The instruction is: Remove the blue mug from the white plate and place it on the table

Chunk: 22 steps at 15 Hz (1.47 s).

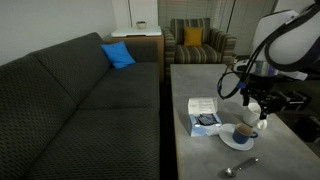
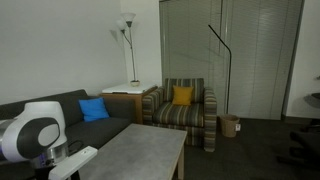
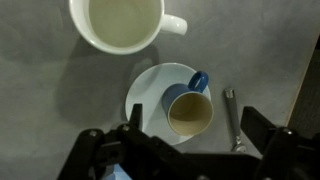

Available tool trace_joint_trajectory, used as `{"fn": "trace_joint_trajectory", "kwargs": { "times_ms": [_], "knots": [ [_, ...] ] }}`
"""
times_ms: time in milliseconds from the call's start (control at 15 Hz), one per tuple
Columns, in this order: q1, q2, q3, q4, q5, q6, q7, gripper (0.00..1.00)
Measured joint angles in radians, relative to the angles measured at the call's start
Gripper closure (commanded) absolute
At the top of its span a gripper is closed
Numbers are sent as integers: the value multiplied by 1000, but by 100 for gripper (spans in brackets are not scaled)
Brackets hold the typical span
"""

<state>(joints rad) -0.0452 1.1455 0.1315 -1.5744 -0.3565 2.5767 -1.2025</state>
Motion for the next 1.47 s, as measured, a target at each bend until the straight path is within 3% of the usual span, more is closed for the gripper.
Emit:
{"fn": "trace_joint_trajectory", "kwargs": {
  "times_ms": [533, 1000, 1467],
  "knots": [
    [4, 61, -2, 52, 5, -14, 1, 0],
    [93, 104, -57, 52, -24, 57, 49, 0],
    [87, 137, -66, 36, -25, 92, 50, 0]
  ]
}}
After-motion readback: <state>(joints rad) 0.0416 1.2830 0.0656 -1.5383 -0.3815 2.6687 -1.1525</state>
